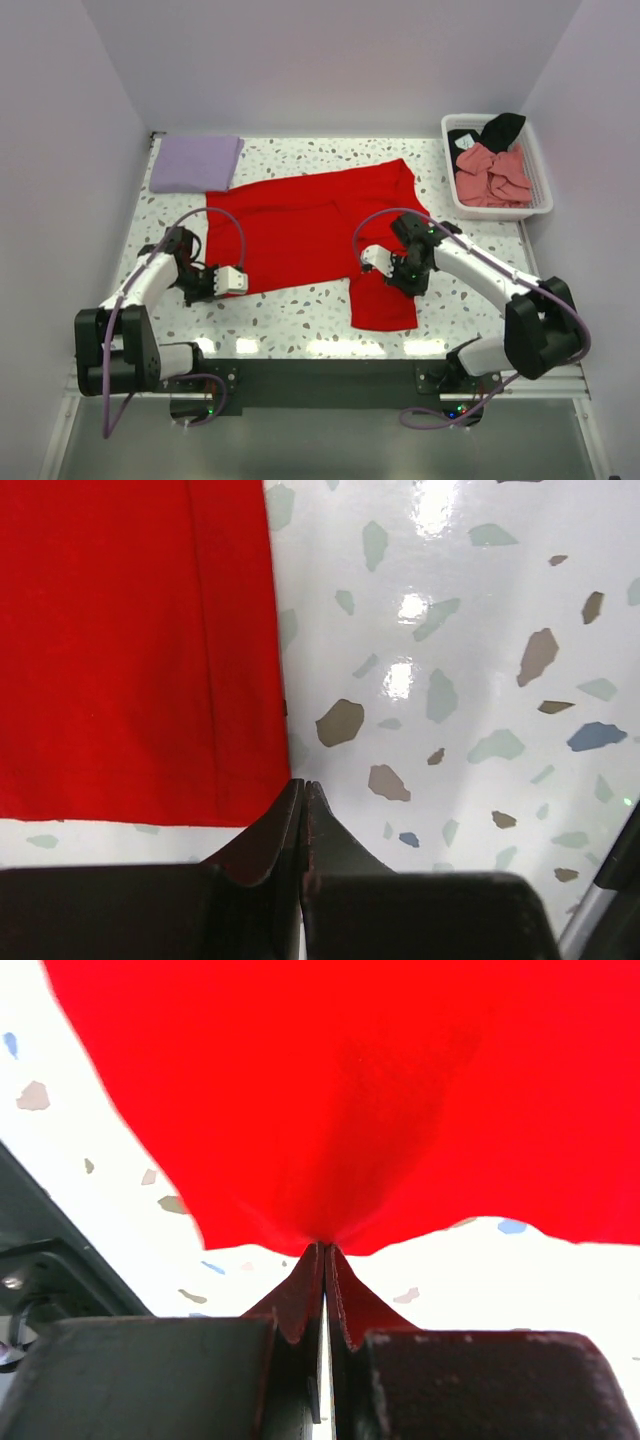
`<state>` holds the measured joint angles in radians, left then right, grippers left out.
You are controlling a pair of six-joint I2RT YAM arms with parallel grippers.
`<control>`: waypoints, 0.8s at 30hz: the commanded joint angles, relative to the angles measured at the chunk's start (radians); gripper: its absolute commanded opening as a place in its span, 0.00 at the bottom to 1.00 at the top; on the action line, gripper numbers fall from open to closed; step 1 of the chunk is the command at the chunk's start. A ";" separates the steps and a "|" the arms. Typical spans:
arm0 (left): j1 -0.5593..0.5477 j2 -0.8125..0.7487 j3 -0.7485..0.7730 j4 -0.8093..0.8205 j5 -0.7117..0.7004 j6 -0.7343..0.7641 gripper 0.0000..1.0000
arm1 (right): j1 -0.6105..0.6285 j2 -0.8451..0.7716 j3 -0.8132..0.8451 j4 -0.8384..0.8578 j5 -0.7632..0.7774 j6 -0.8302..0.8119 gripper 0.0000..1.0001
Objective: Fold and stack the t-shirts
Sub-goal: Fold the tshirt
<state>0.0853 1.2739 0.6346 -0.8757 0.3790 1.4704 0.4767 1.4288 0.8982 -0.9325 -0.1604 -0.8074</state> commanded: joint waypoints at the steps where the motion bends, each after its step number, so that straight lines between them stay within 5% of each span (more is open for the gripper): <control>1: 0.014 -0.036 0.075 -0.123 0.043 0.024 0.00 | -0.009 -0.079 0.039 -0.077 -0.044 0.023 0.00; 12: 0.031 -0.051 0.068 -0.065 0.048 -0.024 0.00 | -0.018 -0.120 -0.010 -0.035 -0.034 0.028 0.00; 16: 0.031 -0.048 0.033 0.052 0.006 -0.033 0.26 | -0.018 -0.094 0.002 -0.038 -0.042 0.030 0.00; 24: 0.031 0.048 0.031 0.047 -0.012 0.016 0.29 | -0.018 -0.076 0.005 -0.035 -0.034 0.017 0.00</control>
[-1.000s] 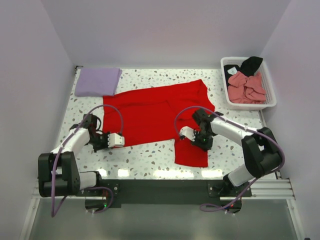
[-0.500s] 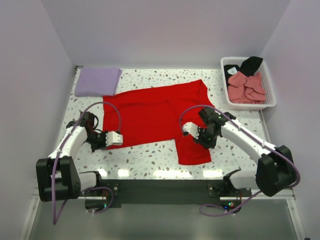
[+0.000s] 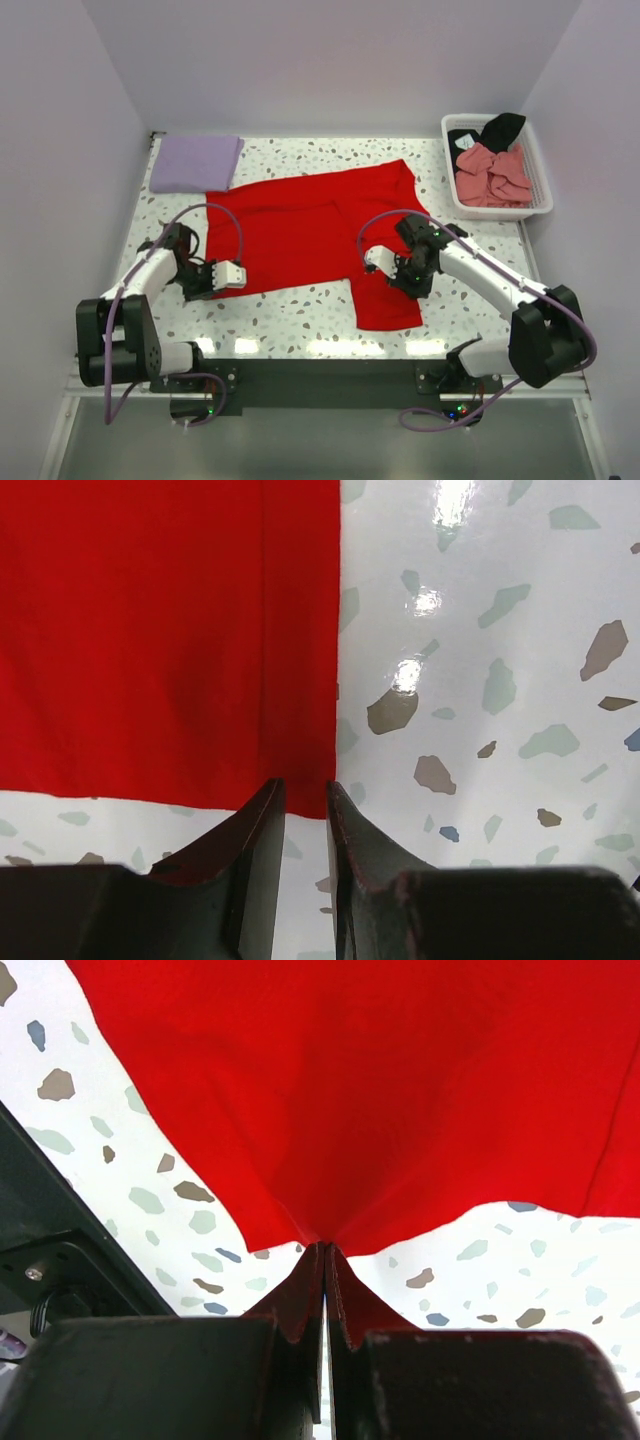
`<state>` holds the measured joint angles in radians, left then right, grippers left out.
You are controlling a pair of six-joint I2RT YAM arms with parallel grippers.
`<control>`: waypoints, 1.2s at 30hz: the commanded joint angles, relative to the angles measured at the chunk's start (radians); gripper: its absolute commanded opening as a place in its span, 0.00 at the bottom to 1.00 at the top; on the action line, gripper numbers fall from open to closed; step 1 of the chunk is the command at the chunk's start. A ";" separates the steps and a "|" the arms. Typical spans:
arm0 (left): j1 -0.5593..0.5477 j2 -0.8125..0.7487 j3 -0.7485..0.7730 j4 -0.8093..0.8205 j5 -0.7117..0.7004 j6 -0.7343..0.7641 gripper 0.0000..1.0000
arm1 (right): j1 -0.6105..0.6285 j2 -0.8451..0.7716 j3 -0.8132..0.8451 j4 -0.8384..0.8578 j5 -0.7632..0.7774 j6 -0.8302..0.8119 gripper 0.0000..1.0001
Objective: Fold and stack the t-shirts
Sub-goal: Fold the tshirt
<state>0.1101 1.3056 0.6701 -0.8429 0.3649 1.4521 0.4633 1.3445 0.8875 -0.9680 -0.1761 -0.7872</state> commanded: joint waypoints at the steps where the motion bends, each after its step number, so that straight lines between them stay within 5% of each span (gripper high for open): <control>1: 0.007 0.017 -0.007 0.007 0.005 0.040 0.29 | -0.005 0.011 0.016 0.002 -0.019 -0.003 0.00; 12: 0.008 0.029 -0.093 0.063 -0.053 0.062 0.27 | -0.005 0.008 0.002 0.009 -0.016 -0.003 0.00; 16: 0.008 0.070 -0.110 0.103 -0.089 0.053 0.20 | -0.005 0.008 0.001 0.009 -0.013 -0.003 0.00; 20: 0.007 0.081 -0.099 0.102 -0.080 0.050 0.00 | -0.006 0.002 0.010 0.006 -0.013 0.000 0.00; 36: 0.020 -0.074 0.062 -0.234 0.068 0.093 0.00 | -0.012 -0.133 0.048 -0.091 -0.040 0.043 0.00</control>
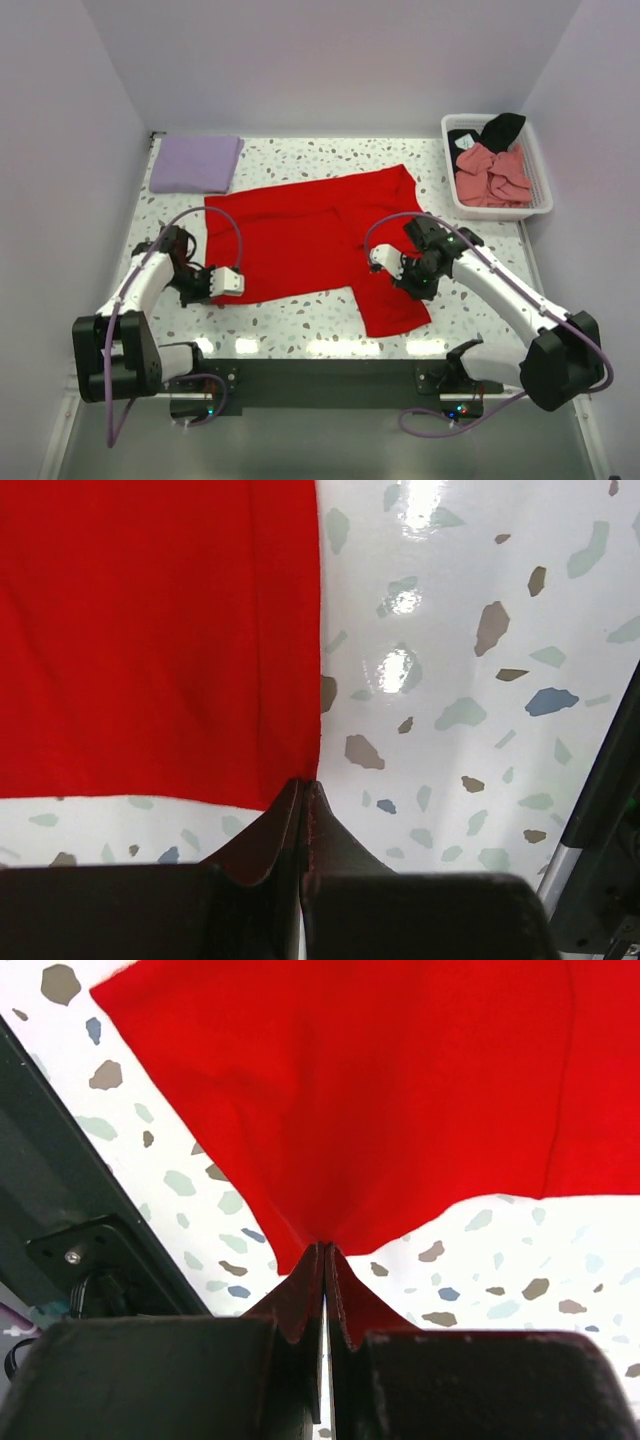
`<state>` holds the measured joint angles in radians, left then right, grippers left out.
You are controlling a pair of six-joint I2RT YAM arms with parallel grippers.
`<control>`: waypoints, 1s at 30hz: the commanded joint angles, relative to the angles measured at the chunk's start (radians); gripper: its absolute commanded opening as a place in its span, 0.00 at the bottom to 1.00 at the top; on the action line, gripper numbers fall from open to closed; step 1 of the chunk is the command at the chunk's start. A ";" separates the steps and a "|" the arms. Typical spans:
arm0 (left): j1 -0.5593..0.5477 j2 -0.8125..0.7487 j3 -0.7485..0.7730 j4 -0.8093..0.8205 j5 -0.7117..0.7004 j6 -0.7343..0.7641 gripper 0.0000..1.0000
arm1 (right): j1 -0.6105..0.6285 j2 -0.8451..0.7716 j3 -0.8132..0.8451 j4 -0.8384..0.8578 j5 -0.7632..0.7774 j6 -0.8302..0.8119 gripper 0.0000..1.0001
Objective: Fold and stack the t-shirts
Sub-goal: Fold the tshirt
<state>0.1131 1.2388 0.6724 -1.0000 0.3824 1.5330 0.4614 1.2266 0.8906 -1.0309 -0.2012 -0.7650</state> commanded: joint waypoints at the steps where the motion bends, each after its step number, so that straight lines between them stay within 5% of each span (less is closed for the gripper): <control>1: 0.020 0.001 0.070 -0.074 0.056 0.006 0.00 | -0.020 -0.007 0.071 -0.026 -0.020 0.020 0.00; 13: 0.065 0.195 0.340 -0.060 0.179 -0.082 0.00 | -0.115 0.257 0.419 -0.060 -0.032 -0.065 0.00; 30: 0.108 0.395 0.519 0.043 0.230 -0.194 0.00 | -0.168 0.646 0.954 -0.187 -0.026 -0.181 0.00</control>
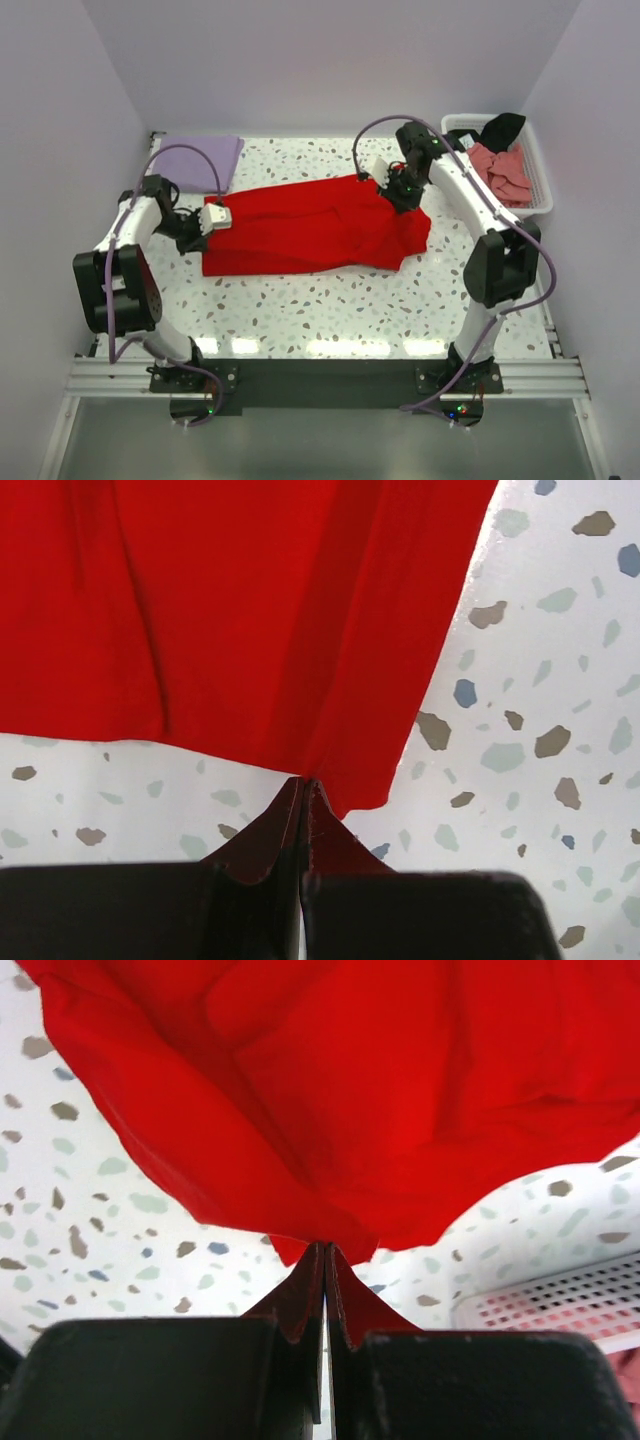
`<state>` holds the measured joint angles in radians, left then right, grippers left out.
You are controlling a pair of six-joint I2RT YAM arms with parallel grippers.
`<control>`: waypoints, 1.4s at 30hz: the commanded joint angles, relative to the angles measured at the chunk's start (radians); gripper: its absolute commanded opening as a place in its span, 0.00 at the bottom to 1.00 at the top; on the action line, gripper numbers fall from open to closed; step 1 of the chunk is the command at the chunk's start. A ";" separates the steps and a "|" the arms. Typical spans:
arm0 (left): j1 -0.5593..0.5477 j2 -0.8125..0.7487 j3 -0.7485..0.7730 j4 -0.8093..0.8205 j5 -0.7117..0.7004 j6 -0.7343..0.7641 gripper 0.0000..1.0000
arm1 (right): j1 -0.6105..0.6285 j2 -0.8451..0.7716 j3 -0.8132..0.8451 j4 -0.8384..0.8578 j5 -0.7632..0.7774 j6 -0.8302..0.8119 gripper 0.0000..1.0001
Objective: Fold and stack the t-shirts
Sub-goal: Fold the tshirt
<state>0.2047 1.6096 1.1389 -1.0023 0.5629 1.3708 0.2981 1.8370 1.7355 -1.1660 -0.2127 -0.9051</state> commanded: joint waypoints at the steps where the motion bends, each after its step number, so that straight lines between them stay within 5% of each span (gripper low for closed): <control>1: 0.019 0.033 0.071 0.047 0.052 -0.033 0.00 | -0.005 0.053 0.133 -0.058 -0.013 -0.046 0.00; 15: 0.024 0.174 0.174 0.091 0.061 -0.088 0.00 | -0.005 0.361 0.539 -0.152 0.029 -0.130 0.00; 28: 0.041 0.075 0.148 0.001 0.129 0.050 0.00 | -0.031 0.306 0.501 -0.159 -0.022 -0.167 0.00; 42: 0.081 0.081 0.104 0.102 0.127 0.056 0.00 | -0.056 0.334 0.564 -0.115 -0.065 -0.186 0.00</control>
<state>0.2684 1.7119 1.2694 -0.9520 0.6548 1.4097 0.2520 2.2189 2.2589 -1.3083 -0.2359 -1.0641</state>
